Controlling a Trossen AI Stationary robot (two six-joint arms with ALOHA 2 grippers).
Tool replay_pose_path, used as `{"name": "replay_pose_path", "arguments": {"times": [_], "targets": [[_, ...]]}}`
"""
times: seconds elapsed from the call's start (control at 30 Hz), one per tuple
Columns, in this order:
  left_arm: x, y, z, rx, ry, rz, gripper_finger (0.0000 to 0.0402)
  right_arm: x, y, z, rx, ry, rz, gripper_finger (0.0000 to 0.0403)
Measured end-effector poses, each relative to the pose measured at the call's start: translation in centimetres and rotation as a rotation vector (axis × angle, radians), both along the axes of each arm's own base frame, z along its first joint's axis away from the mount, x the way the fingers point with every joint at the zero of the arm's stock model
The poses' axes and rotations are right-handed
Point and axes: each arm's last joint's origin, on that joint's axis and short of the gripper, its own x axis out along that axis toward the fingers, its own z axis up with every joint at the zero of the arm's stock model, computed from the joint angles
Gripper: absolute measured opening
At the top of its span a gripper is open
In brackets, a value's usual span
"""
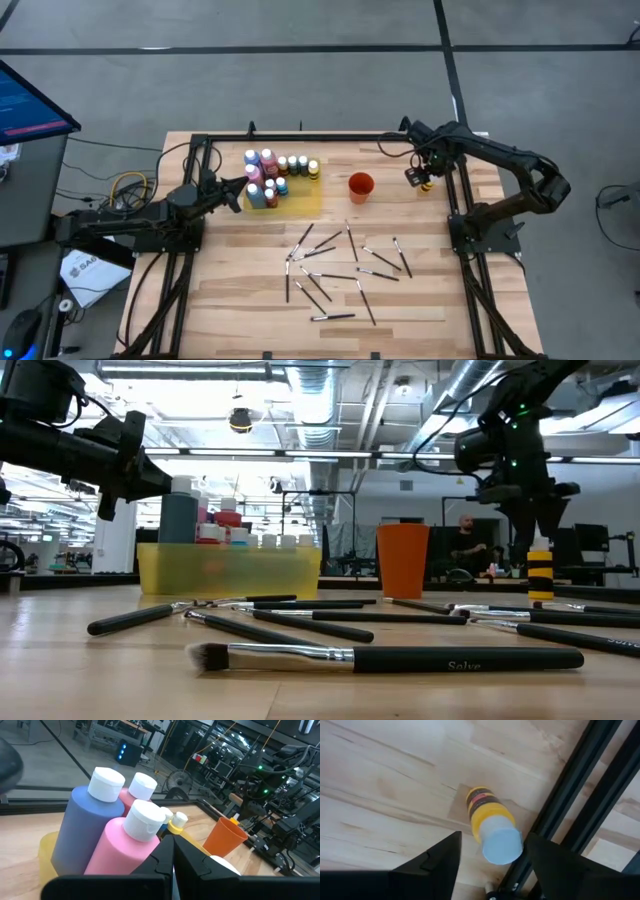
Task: Pick & Place Paint Supplies
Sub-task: Put the yellow bottle into the yellow bin
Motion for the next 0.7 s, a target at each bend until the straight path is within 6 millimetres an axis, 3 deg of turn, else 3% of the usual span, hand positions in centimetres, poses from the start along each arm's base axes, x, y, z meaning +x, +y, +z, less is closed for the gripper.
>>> {"name": "replay_pose_path", "arguments": {"times": [0.37, 0.57, 0.7], "targets": [[0.0, 0.0, 0.1, 0.002, -0.007, 0.000, 0.0001, -0.2, 0.2, -0.8, 0.010, 0.011, 0.011, 0.0106], [0.0, 0.0, 0.1, 0.002, -0.008, 0.000, 0.0001, -0.1, 0.2, -0.6, 0.008, 0.010, 0.014, 0.0106], [0.0, 0.0, 0.1, 0.002, -0.011, 0.000, 0.0001, 1.0, -0.1, 1.6, -0.041, -0.037, 0.033, 0.0106]]}}
